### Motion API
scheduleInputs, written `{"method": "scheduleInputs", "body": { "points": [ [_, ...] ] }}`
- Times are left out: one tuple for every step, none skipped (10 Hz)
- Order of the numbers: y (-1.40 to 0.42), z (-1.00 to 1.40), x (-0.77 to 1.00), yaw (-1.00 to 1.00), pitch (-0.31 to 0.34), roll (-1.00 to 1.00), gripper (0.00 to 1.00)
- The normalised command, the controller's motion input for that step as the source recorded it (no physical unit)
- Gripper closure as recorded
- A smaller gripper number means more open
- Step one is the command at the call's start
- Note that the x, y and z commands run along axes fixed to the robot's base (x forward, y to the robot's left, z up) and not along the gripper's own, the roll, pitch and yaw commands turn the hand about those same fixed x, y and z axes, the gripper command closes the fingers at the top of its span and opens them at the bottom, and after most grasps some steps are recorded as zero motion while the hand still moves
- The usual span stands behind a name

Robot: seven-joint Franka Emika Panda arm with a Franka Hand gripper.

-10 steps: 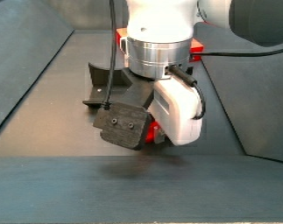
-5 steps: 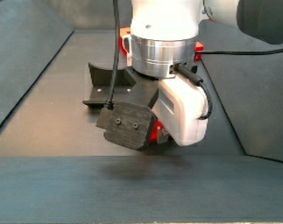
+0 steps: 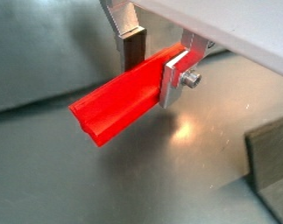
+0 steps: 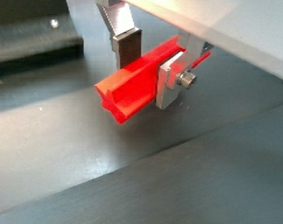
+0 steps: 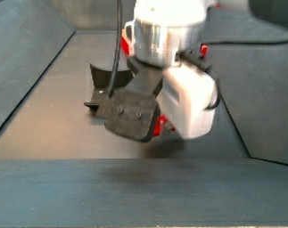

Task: Pick up the star object. Move up. Place the star object on the fixture. Regrasp the star object. Move to above the board. Insert the star object.
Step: Move up, then place the star object on the fixture.

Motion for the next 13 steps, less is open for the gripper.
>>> {"method": "scheduleInputs", "body": {
  "points": [
    [0.01, 0.59, -0.03, -0.01, 0.055, 0.03, 1.00],
    [0.01, 0.38, -0.02, -0.01, 0.079, 0.05, 1.00],
    [0.00, 0.28, -0.02, -0.01, 0.084, 0.06, 1.00],
    [0.00, 1.00, 0.00, 0.00, 0.000, 0.00, 1.00],
    [0.00, 1.00, 0.00, 0.01, 0.017, 0.00, 1.00],
    [-0.01, 1.00, -0.01, 0.00, 0.044, 0.02, 1.00],
    [-0.01, 1.00, -0.02, -0.01, 0.059, 0.04, 1.00],
    [-0.01, 1.00, -0.02, -0.01, 0.065, 0.05, 1.00],
    [-0.01, 1.00, -0.03, 0.00, 0.076, 0.07, 1.00],
    [-0.01, 0.95, -0.03, 0.01, 0.082, 0.08, 1.00],
    [-0.01, 0.85, -0.03, 0.02, 0.084, 0.08, 1.00],
    [-0.01, 0.61, -0.02, 0.03, 0.093, 0.09, 1.00],
    [-0.01, 0.51, -0.01, 0.03, 0.098, 0.09, 1.00]
  ]
}}
